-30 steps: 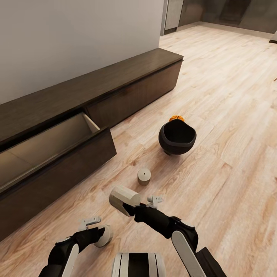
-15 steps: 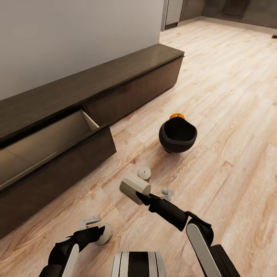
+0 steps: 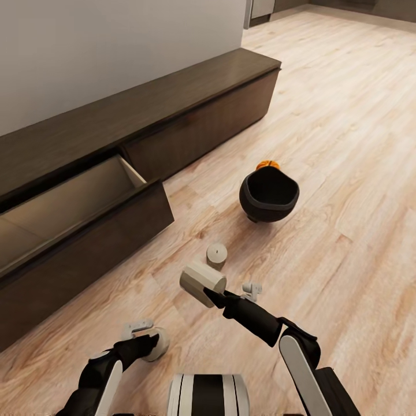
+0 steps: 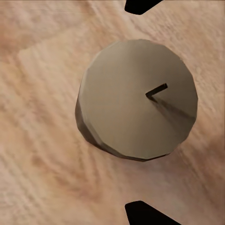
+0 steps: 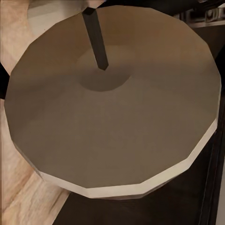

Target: Place each of the two pumpkins and all three candles from the living room inside a cabinet in the living room (use any cabinet), then make sure every cabinet is closed, and position the cauldron so it is next to a table in the living room.

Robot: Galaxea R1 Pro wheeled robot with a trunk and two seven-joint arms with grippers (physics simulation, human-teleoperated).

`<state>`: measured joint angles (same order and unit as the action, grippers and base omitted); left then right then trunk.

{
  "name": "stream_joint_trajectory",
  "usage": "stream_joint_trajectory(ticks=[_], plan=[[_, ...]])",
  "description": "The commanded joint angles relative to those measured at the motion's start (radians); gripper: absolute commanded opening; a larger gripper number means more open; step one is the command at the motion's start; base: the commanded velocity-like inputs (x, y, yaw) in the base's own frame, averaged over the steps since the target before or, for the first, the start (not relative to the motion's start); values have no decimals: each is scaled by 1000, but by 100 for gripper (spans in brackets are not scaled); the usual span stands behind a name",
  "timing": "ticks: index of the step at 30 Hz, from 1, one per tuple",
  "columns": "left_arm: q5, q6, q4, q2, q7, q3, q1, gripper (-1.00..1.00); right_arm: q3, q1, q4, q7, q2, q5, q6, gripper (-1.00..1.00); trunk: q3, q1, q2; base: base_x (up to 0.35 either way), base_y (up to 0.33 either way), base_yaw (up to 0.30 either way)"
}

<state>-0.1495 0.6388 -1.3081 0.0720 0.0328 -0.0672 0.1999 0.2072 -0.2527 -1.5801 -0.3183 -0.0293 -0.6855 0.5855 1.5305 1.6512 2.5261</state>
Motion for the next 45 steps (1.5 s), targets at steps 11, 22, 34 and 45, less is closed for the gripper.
stream_joint_trajectory(ticks=[11, 22, 34, 45], plan=[[-13, -21, 21, 2, 3, -2, 10, 100, 0, 0, 0, -4, -2, -8, 7, -100, 43, 5, 3, 0, 0, 0], [-13, -23, 21, 2, 1, 0, 10, 100, 1, 0, 1, 5, -6, -8, 7, -100, 55, 6, 4, 0, 0, 0], [-13, -25, 21, 2, -8, 0, 10, 100, 3, -1, 3, 6, -8, -6, 7, -100, 55, 6, 4, 0, 0, 0], [-15, -26, 23, 1, -11, 0, 10, 100, 3, -1, 4, 6, -8, -6, 7, -100, 63, 7, 4, 0, 0, 0]])
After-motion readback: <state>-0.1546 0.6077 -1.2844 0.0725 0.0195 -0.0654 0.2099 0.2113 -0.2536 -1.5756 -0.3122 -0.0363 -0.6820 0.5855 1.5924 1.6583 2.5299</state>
